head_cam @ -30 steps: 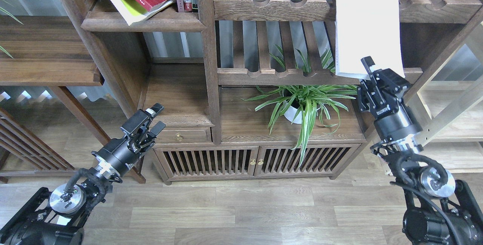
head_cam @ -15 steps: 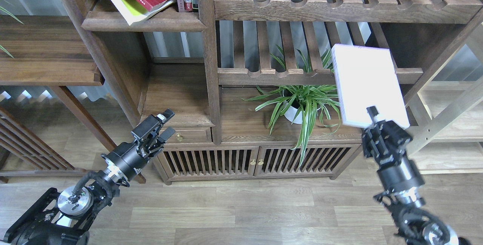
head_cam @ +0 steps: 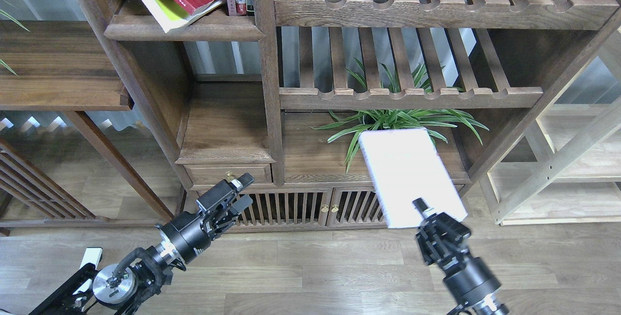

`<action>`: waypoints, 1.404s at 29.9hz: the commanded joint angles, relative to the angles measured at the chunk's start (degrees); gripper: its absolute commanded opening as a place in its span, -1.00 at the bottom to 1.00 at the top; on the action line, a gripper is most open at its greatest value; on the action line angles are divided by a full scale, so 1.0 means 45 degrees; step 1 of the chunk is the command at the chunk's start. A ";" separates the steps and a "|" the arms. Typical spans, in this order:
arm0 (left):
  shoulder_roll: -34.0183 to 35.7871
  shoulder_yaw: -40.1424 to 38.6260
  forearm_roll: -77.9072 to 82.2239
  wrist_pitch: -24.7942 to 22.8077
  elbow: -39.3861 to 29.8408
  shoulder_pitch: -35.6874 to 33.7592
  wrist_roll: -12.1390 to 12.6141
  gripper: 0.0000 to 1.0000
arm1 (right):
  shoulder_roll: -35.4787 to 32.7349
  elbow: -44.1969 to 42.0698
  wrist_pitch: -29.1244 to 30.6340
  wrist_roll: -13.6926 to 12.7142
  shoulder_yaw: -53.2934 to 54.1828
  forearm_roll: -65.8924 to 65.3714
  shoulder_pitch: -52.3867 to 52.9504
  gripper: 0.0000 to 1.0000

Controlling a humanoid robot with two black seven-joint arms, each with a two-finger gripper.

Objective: Organize books on shelf
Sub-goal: 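Bring the white book between both grippers and grasp it with the left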

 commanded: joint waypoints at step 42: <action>-0.0693 0.0197 -0.0707 0.0000 -0.2409 0.2500 0.0002 -0.03 | 0.1536 -0.0014 0.0000 -0.0001 -0.3637 -0.2561 0.0647 -0.76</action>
